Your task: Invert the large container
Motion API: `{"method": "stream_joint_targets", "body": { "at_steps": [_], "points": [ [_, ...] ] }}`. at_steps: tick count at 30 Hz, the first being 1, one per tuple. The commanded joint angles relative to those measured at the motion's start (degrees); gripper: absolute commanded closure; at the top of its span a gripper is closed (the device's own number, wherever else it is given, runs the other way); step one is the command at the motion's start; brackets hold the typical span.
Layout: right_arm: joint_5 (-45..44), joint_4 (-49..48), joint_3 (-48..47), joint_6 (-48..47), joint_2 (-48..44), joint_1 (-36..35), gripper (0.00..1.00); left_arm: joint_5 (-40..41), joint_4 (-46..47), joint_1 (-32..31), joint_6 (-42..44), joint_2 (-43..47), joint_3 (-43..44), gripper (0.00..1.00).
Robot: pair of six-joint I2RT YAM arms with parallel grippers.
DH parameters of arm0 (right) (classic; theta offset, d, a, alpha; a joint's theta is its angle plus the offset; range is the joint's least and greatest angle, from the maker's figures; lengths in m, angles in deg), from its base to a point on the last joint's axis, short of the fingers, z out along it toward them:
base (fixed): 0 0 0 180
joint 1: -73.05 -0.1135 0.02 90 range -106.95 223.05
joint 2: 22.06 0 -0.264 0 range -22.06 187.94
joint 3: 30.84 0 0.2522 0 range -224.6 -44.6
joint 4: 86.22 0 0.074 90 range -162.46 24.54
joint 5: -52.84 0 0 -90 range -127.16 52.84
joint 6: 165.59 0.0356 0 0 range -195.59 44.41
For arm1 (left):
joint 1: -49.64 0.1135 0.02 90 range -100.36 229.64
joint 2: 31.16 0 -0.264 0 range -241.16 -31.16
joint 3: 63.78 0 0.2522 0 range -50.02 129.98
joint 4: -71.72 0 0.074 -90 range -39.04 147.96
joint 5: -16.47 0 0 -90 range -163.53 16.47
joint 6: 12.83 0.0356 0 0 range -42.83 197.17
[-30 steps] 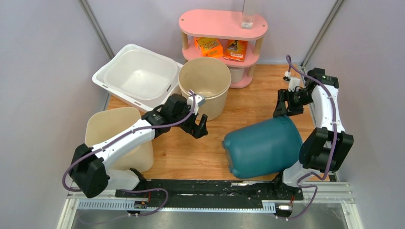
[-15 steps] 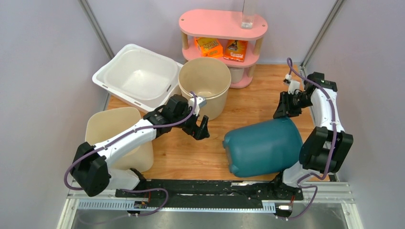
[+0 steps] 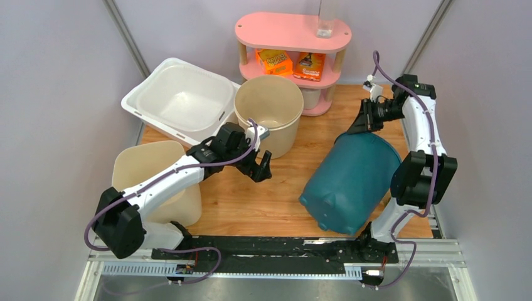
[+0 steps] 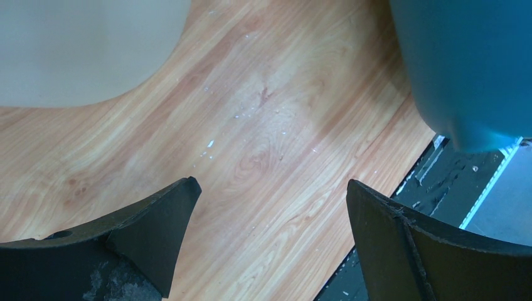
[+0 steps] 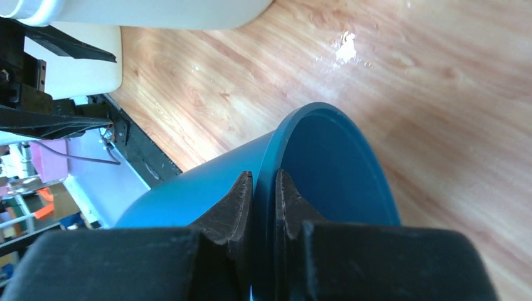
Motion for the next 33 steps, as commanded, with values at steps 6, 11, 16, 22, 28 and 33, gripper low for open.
{"method": "stream_joint_targets", "body": {
  "at_steps": [6,11,16,22,28,33],
  "points": [
    [2.89,-4.33,3.6,2.7,-1.69,0.33,1.0,-1.42,1.06,0.42,-0.39,-1.05,3.53,0.0],
    [-2.55,-11.36,6.88,3.25,2.69,2.33,1.0,-8.6,3.75,0.42,-2.83,-2.89,3.77,0.0],
    [-7.8,-16.98,2.41,5.0,11.87,7.37,1.0,-12.45,6.45,0.42,-3.43,-4.18,4.46,0.0],
    [-12.53,-17.37,-2.0,-0.78,21.69,8.25,1.0,-15.16,9.31,0.42,-3.08,-5.67,4.93,0.0],
    [-16.54,-20.18,-2.85,-2.0,27.25,8.69,1.0,-16.02,10.12,-0.1,-2.14,-8.34,7.22,0.0],
    [-16.14,-20.75,-6.0,-0.13,29.12,8.77,0.88,-15.15,11.04,-2.46,1.18,-9.44,9.23,0.0]
  ]
}}
